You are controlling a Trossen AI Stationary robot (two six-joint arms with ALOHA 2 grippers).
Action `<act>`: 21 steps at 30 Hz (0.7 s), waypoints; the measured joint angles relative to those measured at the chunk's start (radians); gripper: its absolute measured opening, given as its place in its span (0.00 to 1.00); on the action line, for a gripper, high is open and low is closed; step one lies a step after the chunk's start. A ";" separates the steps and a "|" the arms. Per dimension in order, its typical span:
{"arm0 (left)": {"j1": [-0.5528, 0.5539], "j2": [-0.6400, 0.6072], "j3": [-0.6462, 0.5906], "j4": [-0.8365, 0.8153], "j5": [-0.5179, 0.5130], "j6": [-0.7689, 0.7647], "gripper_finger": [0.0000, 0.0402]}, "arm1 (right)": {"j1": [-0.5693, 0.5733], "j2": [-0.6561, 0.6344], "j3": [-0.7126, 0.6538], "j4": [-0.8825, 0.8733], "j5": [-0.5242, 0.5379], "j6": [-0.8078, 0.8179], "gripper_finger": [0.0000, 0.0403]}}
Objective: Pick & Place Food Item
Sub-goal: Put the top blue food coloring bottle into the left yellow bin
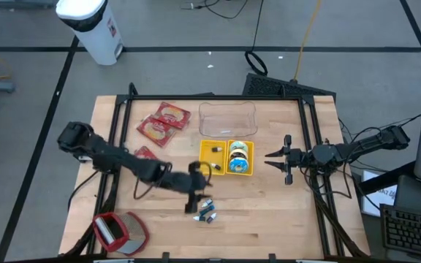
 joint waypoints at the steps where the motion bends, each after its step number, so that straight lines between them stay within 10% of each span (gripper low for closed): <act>1: -0.022 0.010 0.000 0.001 0.000 -0.021 0.44 | 0.000 0.001 0.000 0.005 0.000 0.000 0.23; 21: -0.096 0.302 -0.002 0.022 -0.030 -0.303 0.34 | 0.000 0.009 0.000 0.021 -0.001 0.006 0.23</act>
